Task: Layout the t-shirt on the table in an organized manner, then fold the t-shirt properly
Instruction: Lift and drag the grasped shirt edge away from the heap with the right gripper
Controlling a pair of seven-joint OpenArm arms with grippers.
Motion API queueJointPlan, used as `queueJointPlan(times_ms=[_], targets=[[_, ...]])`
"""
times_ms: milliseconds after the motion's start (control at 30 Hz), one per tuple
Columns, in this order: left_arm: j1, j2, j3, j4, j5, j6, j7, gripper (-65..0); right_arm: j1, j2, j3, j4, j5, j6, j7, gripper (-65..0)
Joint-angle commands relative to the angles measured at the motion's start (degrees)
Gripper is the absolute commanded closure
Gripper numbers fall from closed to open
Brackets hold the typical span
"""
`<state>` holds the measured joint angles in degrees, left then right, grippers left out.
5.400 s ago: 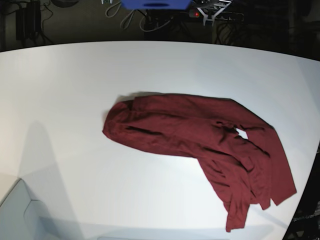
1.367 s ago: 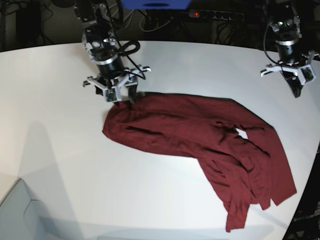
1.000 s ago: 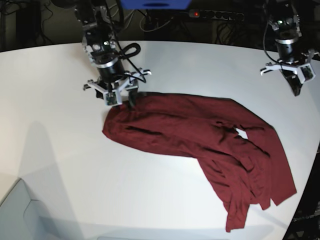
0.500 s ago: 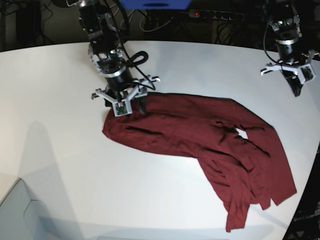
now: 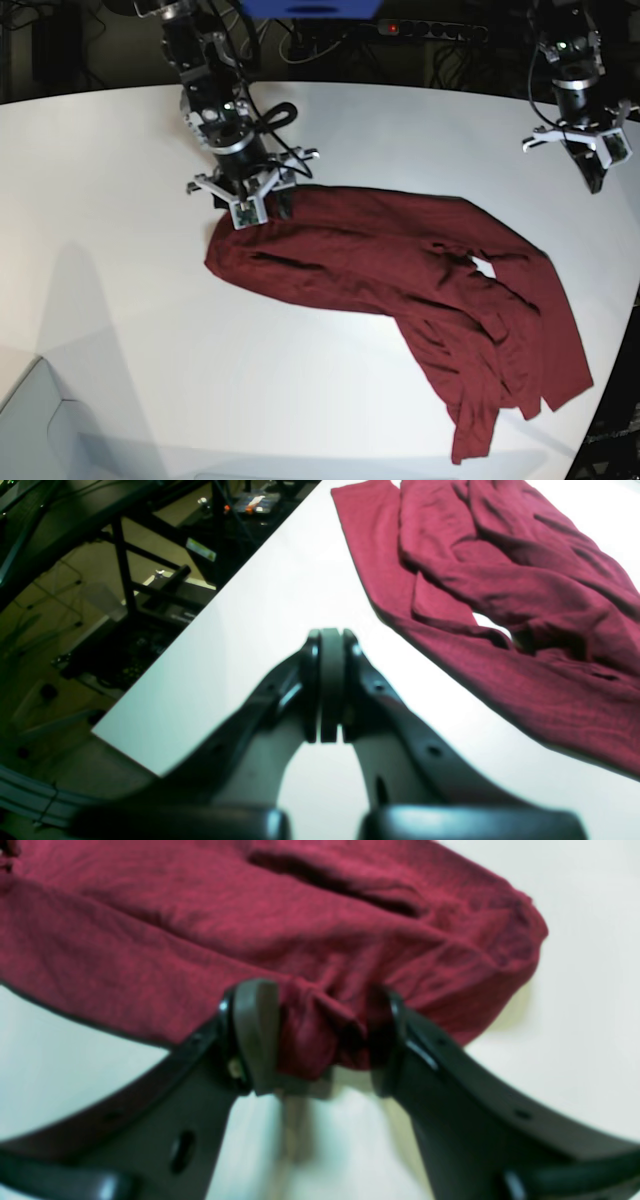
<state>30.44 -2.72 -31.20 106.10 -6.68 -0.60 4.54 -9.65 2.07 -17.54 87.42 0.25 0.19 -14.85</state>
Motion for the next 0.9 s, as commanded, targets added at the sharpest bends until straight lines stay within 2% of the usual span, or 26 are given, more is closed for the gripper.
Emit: queueJointPlan(times_ms=[0,100,167,233,300,667,867], targets=[[-0.1,-0.5,-0.4,0.8,0.3,0.3,-1.6,-0.5,0.6,-0.2,0.1,1.1,0.1,0.1,1.6,-29.1],[-0.1,-0.5,-0.4,0.8,0.3,0.3,-1.6,-0.5,0.6,0.0,-0.1,1.1,0.1,0.1,1.4,-28.5],[-0.1,-0.5,-0.4,0.8,0.3,0.3,-1.6,-0.5,0.4,0.0,0.0,1.1,0.0,0.1,1.4,-24.4],[-0.1,-0.5,-0.4,0.8,0.3,0.3,-1.6,-0.5,0.0,0.0,0.0,1.1,-0.1,0.1,1.3,-14.4],[-0.1,-0.5,-0.4,0.8,0.2,0.3,-1.6,-0.4,-0.4,0.1,0.0,1.1,-0.1,0.1,1.2,-0.2],[-2.5,-0.1,-0.5,0.9,-0.2,0.5,-1.6,-0.4,-12.5,2.9,-0.4,14.3,-0.2,0.1,1.5,0.0],[-5.8,-0.1,-0.5,-0.1,0.3,0.5,-1.5,-0.5,-14.2,2.9,-0.3,14.2,-0.2,0.1,1.4,0.0]])
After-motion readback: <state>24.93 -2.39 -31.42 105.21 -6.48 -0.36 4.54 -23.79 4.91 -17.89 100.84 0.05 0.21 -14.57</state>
